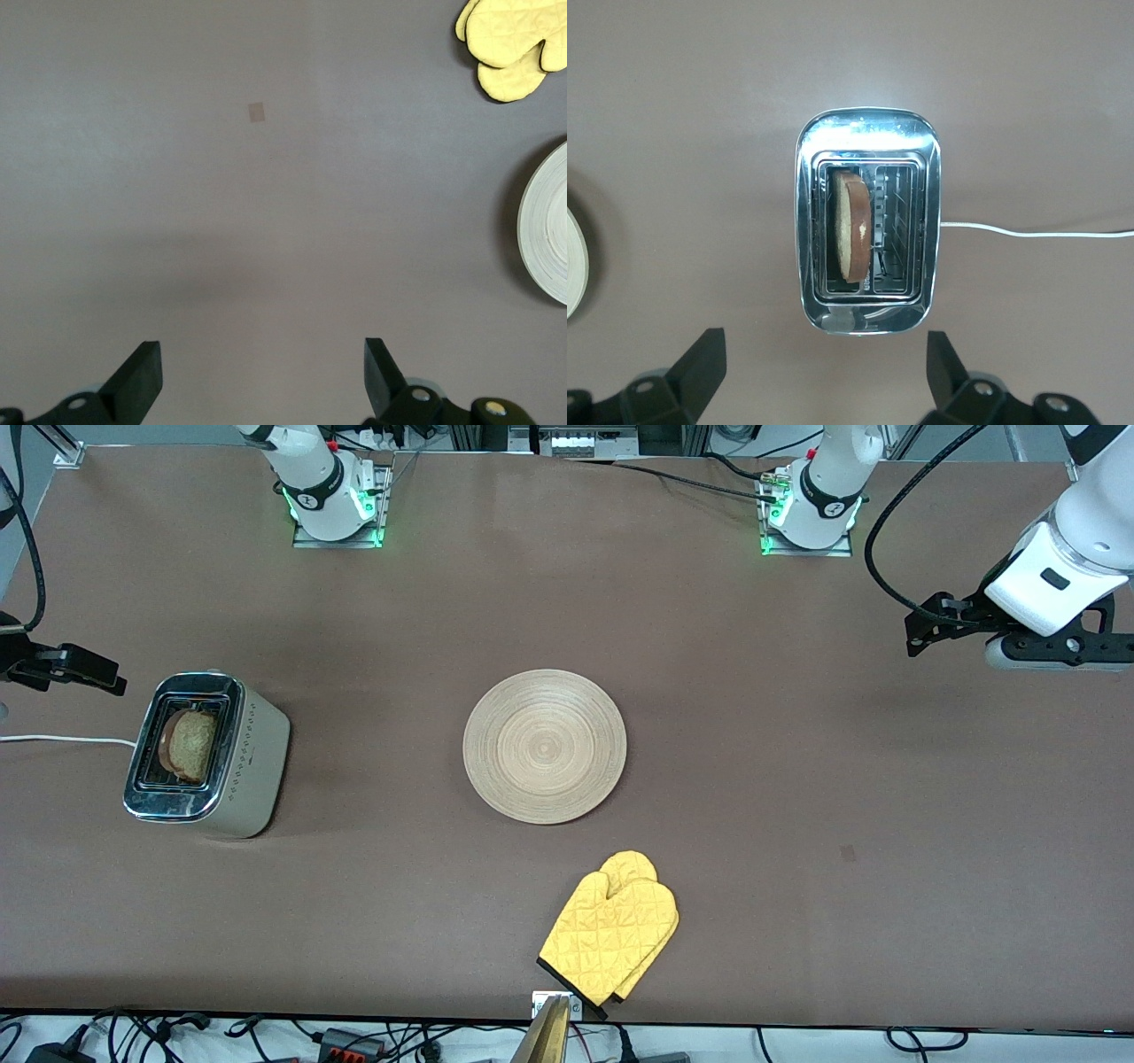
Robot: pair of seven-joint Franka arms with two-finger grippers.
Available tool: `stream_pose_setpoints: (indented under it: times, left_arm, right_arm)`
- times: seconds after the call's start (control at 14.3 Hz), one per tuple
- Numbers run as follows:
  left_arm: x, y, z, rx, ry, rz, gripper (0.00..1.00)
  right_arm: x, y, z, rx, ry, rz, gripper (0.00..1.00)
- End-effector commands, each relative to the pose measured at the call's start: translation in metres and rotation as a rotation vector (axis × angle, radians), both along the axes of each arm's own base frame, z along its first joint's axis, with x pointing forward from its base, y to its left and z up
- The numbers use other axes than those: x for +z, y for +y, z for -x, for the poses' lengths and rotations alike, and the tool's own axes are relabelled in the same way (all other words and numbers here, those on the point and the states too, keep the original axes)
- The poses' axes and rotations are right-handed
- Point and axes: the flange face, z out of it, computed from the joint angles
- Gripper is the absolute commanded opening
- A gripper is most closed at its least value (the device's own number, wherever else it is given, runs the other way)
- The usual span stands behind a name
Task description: Move plate and put bread in toaster
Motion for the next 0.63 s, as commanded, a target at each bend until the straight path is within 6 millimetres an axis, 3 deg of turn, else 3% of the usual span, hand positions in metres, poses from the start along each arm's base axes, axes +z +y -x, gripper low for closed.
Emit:
stream_pose_setpoints:
  times: [0.0,0.21,0.56]
  left_arm:
    - [0.005,0.001,-0.004,-0.003,-0.01,-0.001,1.0]
    - [0.005,0.0,-0.004,-0.005,-0.01,-0.001,1.0]
    - [0.005,0.0,-0.004,-0.006,-0.01,-0.001,1.0]
  right_arm:
    - [0.001,0.006,0.0,0.009,-0.009,0.012,1.0]
    - [0.003,0.017,0.001,0.026,-0.003,0.013,1.0]
    - [0.003,0.014,0.001,0.024,-0.002,0.019,1.0]
